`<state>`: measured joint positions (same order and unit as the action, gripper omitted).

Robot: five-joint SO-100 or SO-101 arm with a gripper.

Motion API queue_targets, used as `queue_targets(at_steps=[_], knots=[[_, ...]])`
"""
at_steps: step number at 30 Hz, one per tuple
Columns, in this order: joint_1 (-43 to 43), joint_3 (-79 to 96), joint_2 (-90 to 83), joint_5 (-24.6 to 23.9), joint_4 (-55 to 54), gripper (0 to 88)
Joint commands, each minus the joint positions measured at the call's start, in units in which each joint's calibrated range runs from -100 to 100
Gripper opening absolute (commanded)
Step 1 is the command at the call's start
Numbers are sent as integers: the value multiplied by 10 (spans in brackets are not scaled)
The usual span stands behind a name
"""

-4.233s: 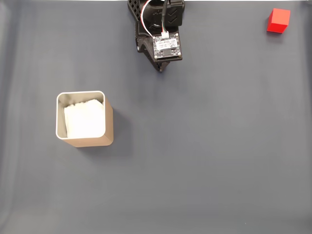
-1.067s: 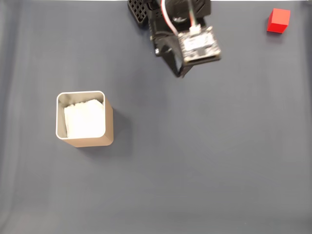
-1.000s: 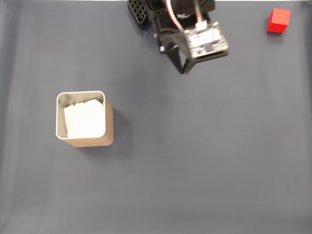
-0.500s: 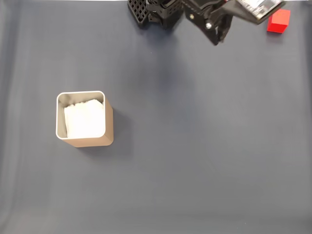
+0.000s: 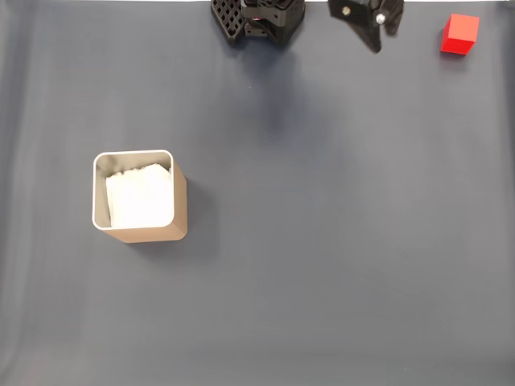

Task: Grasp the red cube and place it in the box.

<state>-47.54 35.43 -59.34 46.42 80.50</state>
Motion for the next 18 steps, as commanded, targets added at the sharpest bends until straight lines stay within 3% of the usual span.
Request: queue_targets(at_steps=[1,18], knots=[[-23,-18,-6,12,2,167],[-71,0,-13,62,-22,323]])
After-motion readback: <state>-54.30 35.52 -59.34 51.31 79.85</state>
